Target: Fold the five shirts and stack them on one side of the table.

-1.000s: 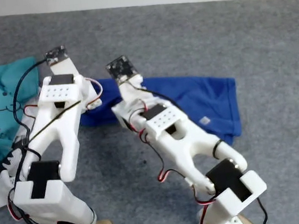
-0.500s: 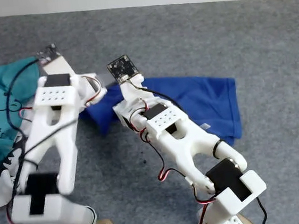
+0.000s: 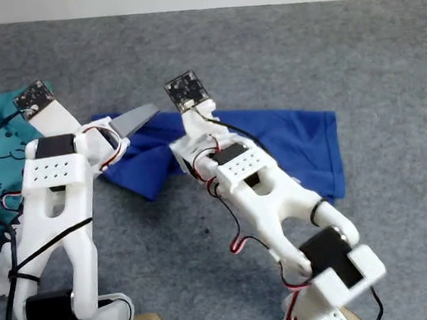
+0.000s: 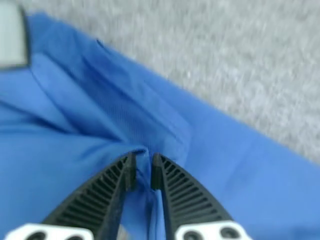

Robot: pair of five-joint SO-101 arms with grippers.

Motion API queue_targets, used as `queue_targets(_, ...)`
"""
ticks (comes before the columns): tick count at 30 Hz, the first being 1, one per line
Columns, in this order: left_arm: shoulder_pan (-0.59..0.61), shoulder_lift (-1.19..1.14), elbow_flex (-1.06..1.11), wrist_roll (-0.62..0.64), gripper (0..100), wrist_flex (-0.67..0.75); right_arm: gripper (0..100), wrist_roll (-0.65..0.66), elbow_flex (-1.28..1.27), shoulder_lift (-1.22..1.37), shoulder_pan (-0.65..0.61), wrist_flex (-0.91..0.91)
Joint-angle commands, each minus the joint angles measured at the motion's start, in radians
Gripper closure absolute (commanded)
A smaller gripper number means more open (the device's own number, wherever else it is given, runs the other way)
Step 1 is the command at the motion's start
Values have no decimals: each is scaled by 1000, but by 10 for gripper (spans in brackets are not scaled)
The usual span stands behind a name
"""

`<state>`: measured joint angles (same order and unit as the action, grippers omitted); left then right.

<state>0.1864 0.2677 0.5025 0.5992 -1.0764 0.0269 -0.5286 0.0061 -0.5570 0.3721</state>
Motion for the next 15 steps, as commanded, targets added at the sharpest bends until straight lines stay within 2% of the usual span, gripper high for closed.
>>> queue_targets(1,10,45,13,9,363,17,930,-12,-45,-177,-25,90)
queue_targets(6,12,51,71,8,363,21,885,-12,-220,-314,-101,90)
queue_targets(10,31,51,76,9,363,21,787,-80,-222,-295,-110,90)
queue_targets(15,38,51,74,11,363,21,785,-110,-148,-193,-110,70)
